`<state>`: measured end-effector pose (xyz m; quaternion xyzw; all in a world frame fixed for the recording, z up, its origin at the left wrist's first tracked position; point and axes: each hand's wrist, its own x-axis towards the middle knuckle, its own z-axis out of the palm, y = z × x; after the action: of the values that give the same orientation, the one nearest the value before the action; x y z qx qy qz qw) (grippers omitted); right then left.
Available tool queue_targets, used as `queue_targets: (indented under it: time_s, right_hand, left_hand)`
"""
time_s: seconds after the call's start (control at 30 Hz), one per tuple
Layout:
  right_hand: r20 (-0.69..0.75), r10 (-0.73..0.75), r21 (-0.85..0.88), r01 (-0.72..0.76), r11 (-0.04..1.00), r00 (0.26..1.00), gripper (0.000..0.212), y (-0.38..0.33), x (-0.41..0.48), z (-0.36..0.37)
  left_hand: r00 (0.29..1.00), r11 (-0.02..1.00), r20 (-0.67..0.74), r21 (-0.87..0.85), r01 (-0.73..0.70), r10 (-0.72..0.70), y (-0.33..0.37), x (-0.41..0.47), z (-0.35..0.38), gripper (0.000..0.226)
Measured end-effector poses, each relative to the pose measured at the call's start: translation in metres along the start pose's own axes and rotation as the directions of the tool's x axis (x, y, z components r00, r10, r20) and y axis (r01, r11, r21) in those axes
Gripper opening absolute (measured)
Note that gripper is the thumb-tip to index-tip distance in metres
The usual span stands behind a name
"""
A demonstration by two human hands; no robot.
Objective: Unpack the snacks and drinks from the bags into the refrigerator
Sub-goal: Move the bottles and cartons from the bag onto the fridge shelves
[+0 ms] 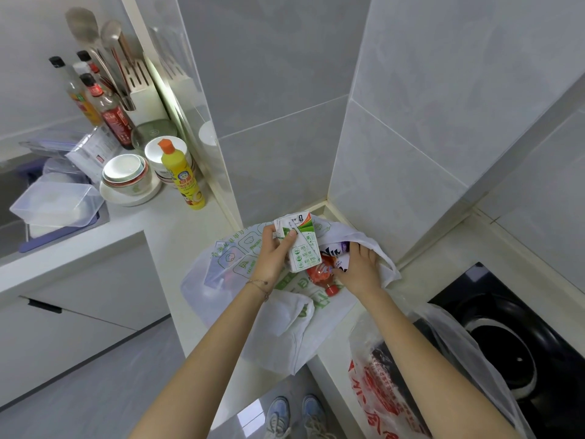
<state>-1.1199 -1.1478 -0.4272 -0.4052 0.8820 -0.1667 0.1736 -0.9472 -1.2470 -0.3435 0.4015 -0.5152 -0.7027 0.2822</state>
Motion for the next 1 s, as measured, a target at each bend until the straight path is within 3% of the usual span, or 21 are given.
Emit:
queue_targets:
  time_s: [0.1,0.4,0.5,0.6,0.7,1.0]
  right_hand:
    - [0.034,0.075,-0.061,-0.073,0.995,0.997,0.08,-0.002,-0.009,0.008]
    - [-0.077,0.071,-0.104,-0.079,0.991,0.995,0.053,-0.011,-0.038,0.023]
    - [-0.122,0.038,0.04,-0.033,0.999,0.992,0.036,-0.025,-0.056,0.011]
    - [-0.127,-0.085,0.162,0.105,0.981,0.988,0.032,-0.044,-0.06,-0.01]
    - [-0.09,-0.191,0.147,0.203,0.968,0.977,0.03,-0.062,-0.058,-0.024]
    - [-0.104,-0.201,0.142,0.214,0.966,0.974,0.027,-0.079,-0.072,-0.044]
  left_hand:
    - [1.0,1.0,0.016,-0.003,-0.007,0.007,0.002,0.001,0.003,0.021]
    - [0.998,0.999,0.04,0.012,-0.047,0.046,0.001,-0.009,-0.004,0.021]
    - [0.997,0.998,0.056,0.02,-0.057,0.056,0.003,-0.015,-0.008,0.024]
    - [0.995,0.997,0.066,0.028,-0.079,0.077,0.004,-0.021,-0.013,0.027]
    - [0.992,0.992,0.047,0.033,-0.121,0.119,0.008,-0.025,-0.023,0.024]
    - [0.982,0.978,0.027,0.084,-0.189,0.187,0.014,-0.032,-0.047,0.022]
